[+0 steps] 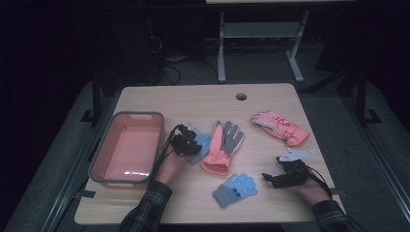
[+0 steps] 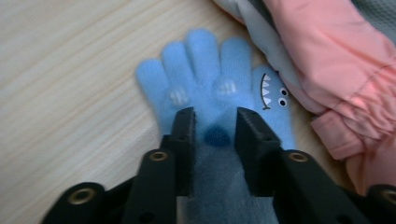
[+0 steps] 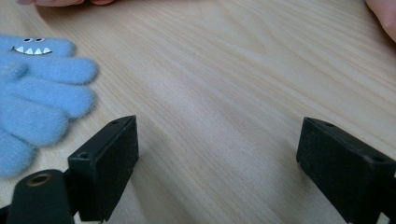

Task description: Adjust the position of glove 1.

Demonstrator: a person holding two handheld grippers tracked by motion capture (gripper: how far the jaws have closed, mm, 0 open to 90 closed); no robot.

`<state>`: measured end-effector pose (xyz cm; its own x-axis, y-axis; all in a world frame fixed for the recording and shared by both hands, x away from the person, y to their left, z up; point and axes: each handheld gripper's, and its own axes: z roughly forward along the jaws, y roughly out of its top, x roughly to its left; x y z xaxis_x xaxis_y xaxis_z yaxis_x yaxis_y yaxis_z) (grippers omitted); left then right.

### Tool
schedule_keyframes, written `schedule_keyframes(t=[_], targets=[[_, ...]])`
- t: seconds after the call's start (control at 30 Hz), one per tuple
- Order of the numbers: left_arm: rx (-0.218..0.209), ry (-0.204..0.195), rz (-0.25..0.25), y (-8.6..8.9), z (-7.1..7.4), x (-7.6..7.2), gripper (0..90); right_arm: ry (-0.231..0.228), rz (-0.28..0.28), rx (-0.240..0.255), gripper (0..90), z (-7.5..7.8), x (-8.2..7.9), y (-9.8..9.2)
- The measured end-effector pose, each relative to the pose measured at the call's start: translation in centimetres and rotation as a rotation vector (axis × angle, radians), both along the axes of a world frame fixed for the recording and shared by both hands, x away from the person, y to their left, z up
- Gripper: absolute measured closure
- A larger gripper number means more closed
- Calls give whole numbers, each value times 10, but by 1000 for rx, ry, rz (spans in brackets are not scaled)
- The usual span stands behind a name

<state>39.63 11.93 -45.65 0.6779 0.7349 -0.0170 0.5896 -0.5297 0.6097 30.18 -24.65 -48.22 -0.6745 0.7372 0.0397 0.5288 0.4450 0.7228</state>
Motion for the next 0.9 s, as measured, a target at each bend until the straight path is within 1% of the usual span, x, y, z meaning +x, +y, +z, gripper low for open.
schedule_keyframes(t=[0.03, 0.1, 0.17, 0.23, 0.33, 0.4, 0.5, 0.53, 0.6, 0.67, 0.77, 0.9], targets=[[-12, 3, 6, 1, -1, 1, 744, 0, 0, 0, 122, 0, 0, 0], [-7, 14, 4, 2, 0, 1, 827, 1, 1, 0, 122, 0, 0, 0], [-5, 20, 8, 1, 1, 1, 854, 1, 1, 0, 122, 0, 0, 0], [3, 15, 4, 1, 3, 1, 861, 1, 0, 0, 122, 0, 0, 0], [-27, 7, 12, 3, 7, 0, 863, 2, 0, -1, 122, 0, 0, 0], [-46, -12, 18, 4, 13, -2, 864, 2, -1, -2, 122, 0, 0, 0], [-59, -53, 17, 6, 23, -5, 864, 3, -1, -2, 122, 0, 0, 0], [-60, -60, 14, 8, 27, -5, 864, 2, -1, -2, 122, 0, 0, 0], [-76, -65, 26, 10, 33, -6, 864, 2, -1, -2, 122, 0, 0, 0], [-107, -59, 26, 12, 40, -7, 864, 2, -2, -2, 121, 0, 0, 0], [-104, -73, 21, 12, 51, -9, 865, 3, -3, -2, 121, 0, 0, 0], [-138, -88, 7, 13, 65, -14, 865, 2, -3, -2, 121, 0, 0, 0]])
